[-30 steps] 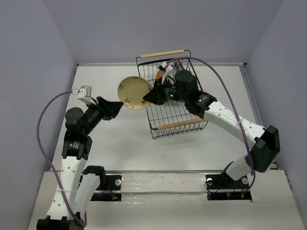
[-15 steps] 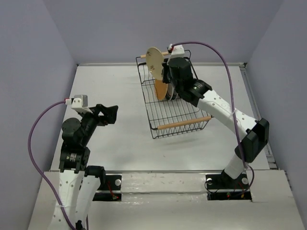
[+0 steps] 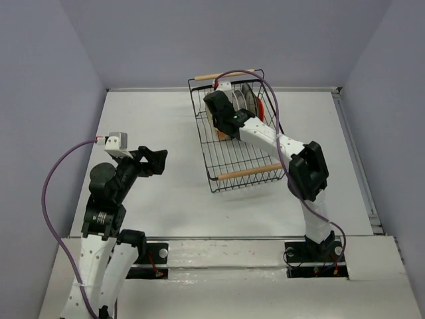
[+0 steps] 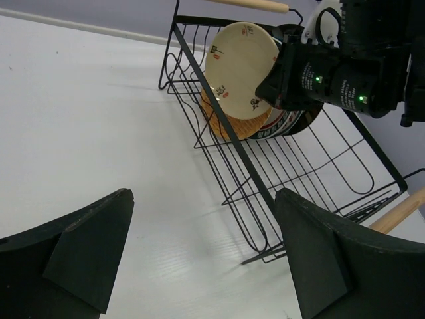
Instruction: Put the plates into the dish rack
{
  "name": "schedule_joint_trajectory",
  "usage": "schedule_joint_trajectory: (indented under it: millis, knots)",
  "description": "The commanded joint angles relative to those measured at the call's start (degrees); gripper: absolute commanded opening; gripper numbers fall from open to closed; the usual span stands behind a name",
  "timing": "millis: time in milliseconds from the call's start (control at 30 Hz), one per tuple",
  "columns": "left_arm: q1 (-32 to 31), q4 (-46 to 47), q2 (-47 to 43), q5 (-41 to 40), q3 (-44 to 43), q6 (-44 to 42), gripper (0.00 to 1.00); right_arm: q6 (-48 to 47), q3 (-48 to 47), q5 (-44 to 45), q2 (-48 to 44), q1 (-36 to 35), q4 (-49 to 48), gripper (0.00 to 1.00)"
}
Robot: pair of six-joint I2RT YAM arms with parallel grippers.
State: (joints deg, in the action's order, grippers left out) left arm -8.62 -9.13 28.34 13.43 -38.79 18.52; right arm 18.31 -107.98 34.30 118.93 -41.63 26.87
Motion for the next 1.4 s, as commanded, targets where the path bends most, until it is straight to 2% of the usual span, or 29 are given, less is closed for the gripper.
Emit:
schedule_joint_trajectory:
  millis: [0, 267, 800, 867, 900, 967, 1133, 1300, 1367]
  knots:
    - [-0.87, 1.30, -0.47, -0.69, 0.20, -0.86, 0.99, 5.59, -6.44, 0.68, 1.29, 0.32, 1.07, 0.07]
    - [-2.10, 1.04, -0.92, -1.39, 0.20, -0.77, 0.99, 10.61, -8.74, 0.59, 6.57, 0.32, 4.15, 0.07]
    - [-2.45, 0.95, -0.30, -1.39, 0.20, -0.86, 0.99, 12.98, -9.35, -0.20, 10.70, -0.74, 5.12, 0.07]
    - [-2.45, 0.95, -0.21, -1.39, 0.20, -0.86, 0.99, 13.16, -9.26, -0.73, 10.62, -1.26, 5.21, 0.15]
    - [-2.45, 0.95, -0.13, -1.39, 0.20, -0.86, 0.99, 13.25, -9.00, -1.08, 10.27, -1.26, 5.12, 0.28]
    - [-2.45, 0.95, -0.04, -1.39, 0.20, -0.86, 0.99, 12.64, -8.65, -1.08, 9.30, -1.26, 5.03, 0.37]
    - [-2.36, 0.78, 0.14, -1.83, 0.20, -0.59, 0.99, 11.05, -6.45, -1.52, 5.97, -2.32, 3.45, 0.48]
    - [-2.10, 0.60, 0.23, -2.36, 0.20, -0.51, 0.99, 9.91, -2.50, -1.87, 1.40, -2.32, 2.04, 0.49]
    - [-1.84, 0.60, 0.40, -2.44, 0.20, -0.51, 0.99, 9.03, -0.22, -2.58, -1.41, -2.93, 0.90, 0.54]
